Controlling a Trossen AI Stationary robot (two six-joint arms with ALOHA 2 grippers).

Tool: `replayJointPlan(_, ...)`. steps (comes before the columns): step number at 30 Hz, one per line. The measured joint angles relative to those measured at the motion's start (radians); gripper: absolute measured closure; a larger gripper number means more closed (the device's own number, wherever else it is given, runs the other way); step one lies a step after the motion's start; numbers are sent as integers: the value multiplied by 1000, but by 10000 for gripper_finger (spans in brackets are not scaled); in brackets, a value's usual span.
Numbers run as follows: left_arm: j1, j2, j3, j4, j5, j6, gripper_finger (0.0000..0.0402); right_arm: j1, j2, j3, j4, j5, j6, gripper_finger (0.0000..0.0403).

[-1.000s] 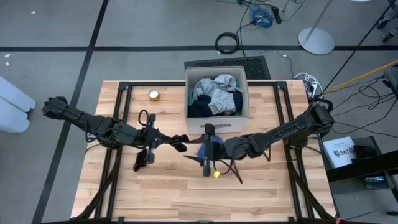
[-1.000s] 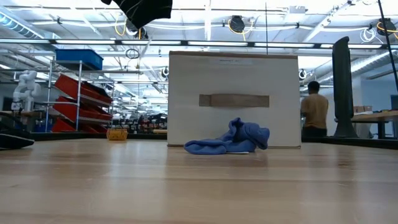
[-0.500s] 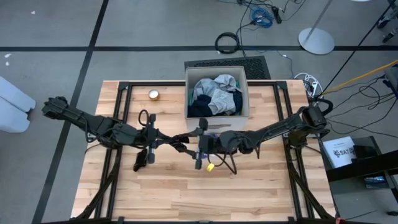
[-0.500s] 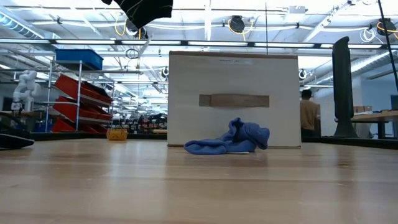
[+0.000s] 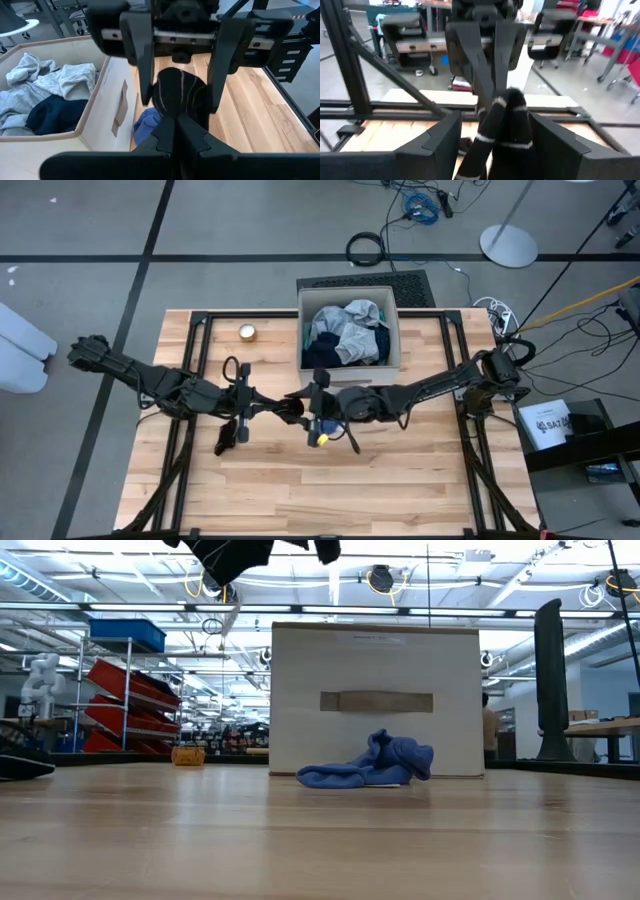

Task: Sort clothes
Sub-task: Put the black sock into the laundry organizer

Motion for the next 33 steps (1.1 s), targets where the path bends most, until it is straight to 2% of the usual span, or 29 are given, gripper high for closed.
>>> replayJointPlan(10,0,0,0,1,2,0,391,-1,22,0,-34,-7,53,188)
replayJointPlan(14,0,0,0,1,9,0,391,-2,23,0,-29,9,55,206)
replayJointPlan(18,0,0,0,1,10,-2,391,-4,23,0,-33,47,55,269)
replayJointPlan(22,0,0,0,-2,11,-23,388,-6,23,0,-27,43,50,368)
replayJointPlan(24,0,0,0,-11,11,-23,377,-6,23,0,-26,42,31,391)
replayJointPlan(28,0,10,0,-42,-8,-24,333,-6,23,0,-23,42,42,394)
replayJointPlan(30,0,16,0,-49,-36,-21,307,-6,23,0,-22,42,44,398)
replayJointPlan(33,0,15,-1,-43,-131,-18,276,-6,22,0,-22,43,44,399)
